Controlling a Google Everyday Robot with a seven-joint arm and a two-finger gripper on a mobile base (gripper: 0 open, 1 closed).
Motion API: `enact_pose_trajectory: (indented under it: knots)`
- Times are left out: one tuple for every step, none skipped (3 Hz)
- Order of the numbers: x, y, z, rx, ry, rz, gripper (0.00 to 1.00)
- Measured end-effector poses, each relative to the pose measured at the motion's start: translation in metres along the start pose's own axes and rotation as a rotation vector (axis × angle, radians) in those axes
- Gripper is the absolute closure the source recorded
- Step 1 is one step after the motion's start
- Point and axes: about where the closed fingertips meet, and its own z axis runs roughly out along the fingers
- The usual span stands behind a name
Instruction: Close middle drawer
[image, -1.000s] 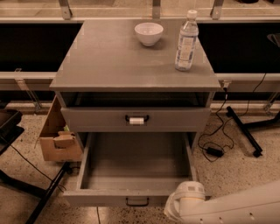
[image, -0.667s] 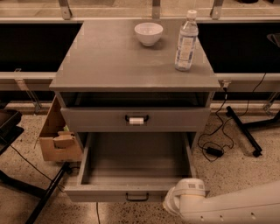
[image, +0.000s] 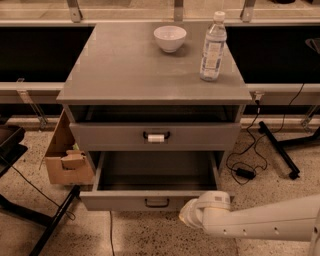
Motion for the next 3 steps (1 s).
enact_pose_trajectory:
  knots:
    - [0.0, -0.004, 0.001, 0.007, -0.001, -0.004, 1.0]
    - [-0.003, -0.034, 0.009, 0.064, -0.014, -0.039, 1.0]
    - [-0.01, -0.08, 0.018, 0.139, -0.018, -0.106, 1.0]
